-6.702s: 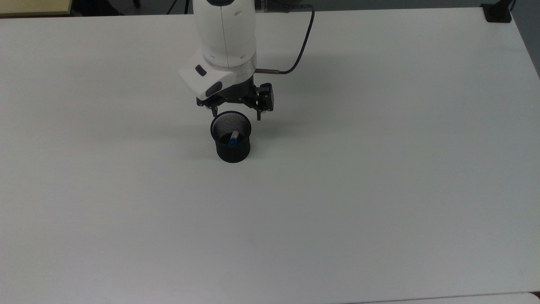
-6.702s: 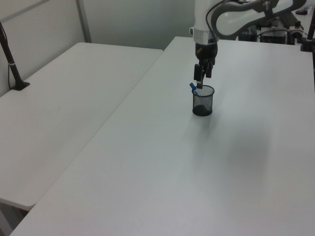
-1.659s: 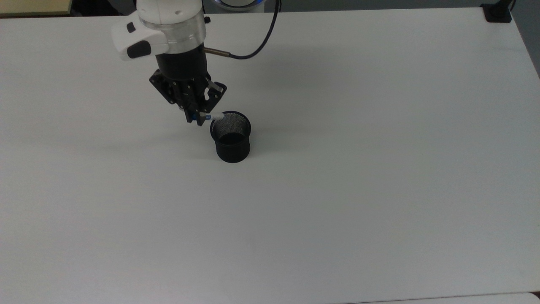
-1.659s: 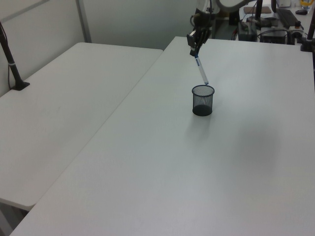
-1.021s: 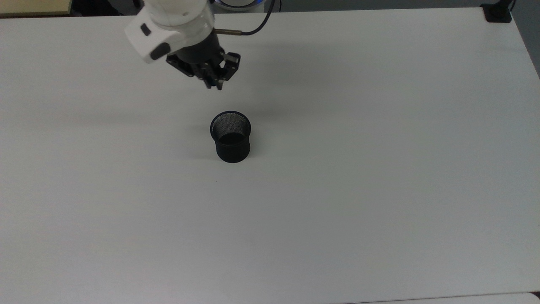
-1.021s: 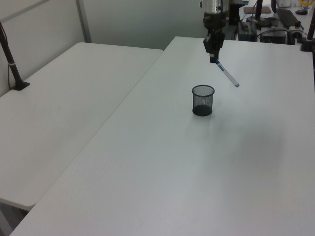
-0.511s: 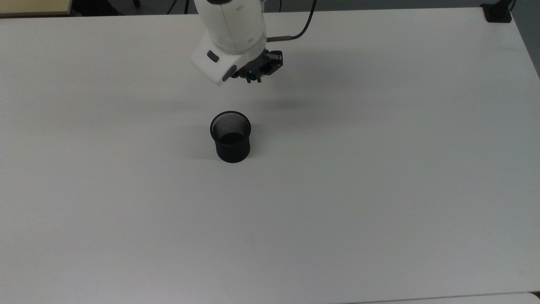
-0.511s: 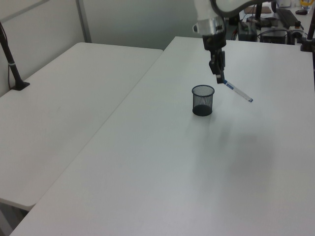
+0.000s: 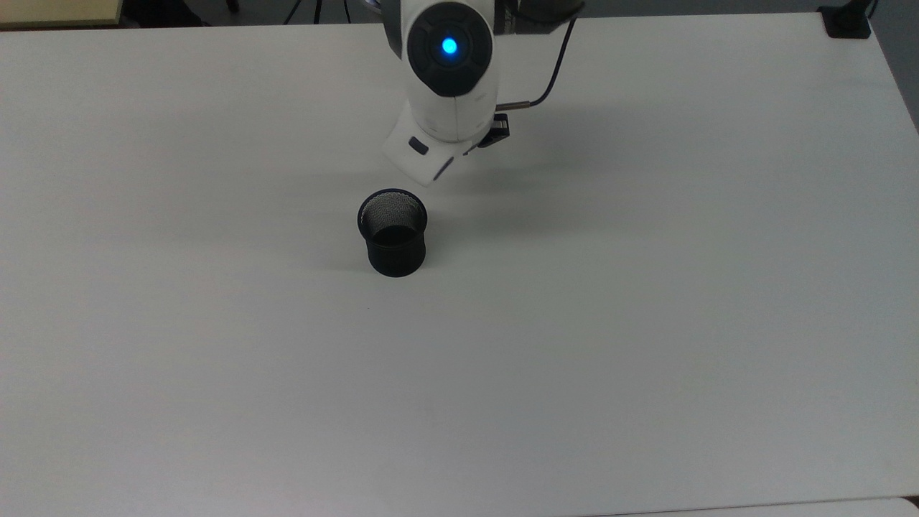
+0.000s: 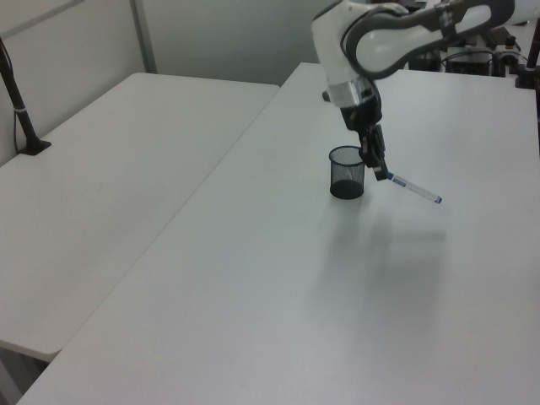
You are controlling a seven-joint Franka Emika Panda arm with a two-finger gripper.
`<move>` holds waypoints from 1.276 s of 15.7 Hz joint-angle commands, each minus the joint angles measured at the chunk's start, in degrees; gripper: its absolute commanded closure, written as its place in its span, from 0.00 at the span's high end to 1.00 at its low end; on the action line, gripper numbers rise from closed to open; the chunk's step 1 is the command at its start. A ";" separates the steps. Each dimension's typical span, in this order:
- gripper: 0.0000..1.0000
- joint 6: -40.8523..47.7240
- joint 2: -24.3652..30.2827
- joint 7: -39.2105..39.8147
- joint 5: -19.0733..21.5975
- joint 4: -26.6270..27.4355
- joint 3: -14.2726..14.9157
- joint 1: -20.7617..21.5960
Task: Remove the marker
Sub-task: 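Carry the marker beside the cup and lower it onto the table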
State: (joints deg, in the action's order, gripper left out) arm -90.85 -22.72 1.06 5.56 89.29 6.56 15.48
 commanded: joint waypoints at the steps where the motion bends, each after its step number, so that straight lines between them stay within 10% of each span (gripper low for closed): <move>1: 0.05 -3.63 -3.46 -0.26 -1.52 0.71 0.56 3.15; 17: 0.33 -8.82 -9.36 -3.26 -5.03 0.97 0.56 6.14; 20: 0.54 -8.47 -8.05 -3.26 -5.03 0.80 0.91 5.88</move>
State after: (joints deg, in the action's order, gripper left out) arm -98.21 -32.40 -1.02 1.27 89.36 6.56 20.66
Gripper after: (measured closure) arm 0.652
